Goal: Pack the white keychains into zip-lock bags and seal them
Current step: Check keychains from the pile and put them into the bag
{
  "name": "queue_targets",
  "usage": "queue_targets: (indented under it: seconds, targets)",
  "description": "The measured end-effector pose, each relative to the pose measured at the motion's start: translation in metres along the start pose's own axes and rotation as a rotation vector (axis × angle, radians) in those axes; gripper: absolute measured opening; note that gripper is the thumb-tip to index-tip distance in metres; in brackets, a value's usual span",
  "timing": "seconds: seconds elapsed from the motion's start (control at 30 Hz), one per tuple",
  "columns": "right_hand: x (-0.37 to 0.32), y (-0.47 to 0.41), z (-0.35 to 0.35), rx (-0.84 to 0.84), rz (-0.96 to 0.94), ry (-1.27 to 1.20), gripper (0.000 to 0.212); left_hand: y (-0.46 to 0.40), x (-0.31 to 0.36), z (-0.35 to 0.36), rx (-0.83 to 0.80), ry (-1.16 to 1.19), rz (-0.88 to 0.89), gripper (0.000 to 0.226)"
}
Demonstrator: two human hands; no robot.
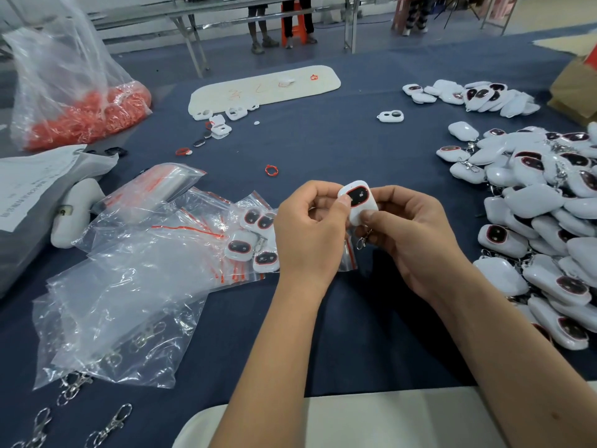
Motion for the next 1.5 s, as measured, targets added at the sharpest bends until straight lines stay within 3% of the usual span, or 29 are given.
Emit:
queue_targets:
  seconds: [0.4, 0.63, 0.9, 1.0, 1.1, 1.23, 1.33, 1.5]
  targets:
    - [0.002, 0.005, 0.002, 0.023, 0.015, 0.052, 0.024, 0.005, -0.001, -0.002, 0.024, -0.055, 0.016, 0.006]
    - [-0.010, 0.009, -0.003, 0.095, -0.019, 0.124, 0.010, 0.012, -0.005, 0.007, 0.055, -0.009, -0.012, 0.010]
    - [-0.073, -0.027, -0.062, 0.338, -0.022, 0.159, 0.007, -0.028, 0.019, 0.112, 0.099, 0.211, -0.094, 0.012]
    - [-0.104, -0.057, -0.107, 0.426, -0.025, 0.151, 0.008, -0.054, 0.030, 0.175, 0.045, 0.245, -0.108, 0.010]
    - [-0.119, -0.097, -0.171, 0.571, 0.088, 0.088, 0.005, -0.076, 0.041, 0.244, -0.092, 0.234, -0.137, 0.017]
    - [-0.122, -0.141, -0.253, 0.663, 0.276, -0.106, 0.029, -0.091, 0.045, 0.314, -0.356, 0.023, -0.134, 0.019]
    - [-0.120, -0.154, -0.296, 0.718, 0.300, -0.270, 0.039, -0.095, 0.037, 0.334, -0.456, -0.092, -0.116, 0.016]
    - [-0.119, -0.163, -0.328, 0.726, 0.203, -0.406, 0.047, -0.100, 0.013, 0.310, -0.448, -0.286, -0.082, 0.016]
Point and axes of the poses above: each hand's wrist, its own y-axis away from the middle knuckle, its own z-axis out of the palm, x = y × z, the point moved 3 cm from there along -y, towards the middle knuckle, and after that the axes turned 10 degrees about y, right-handed, at the moved point
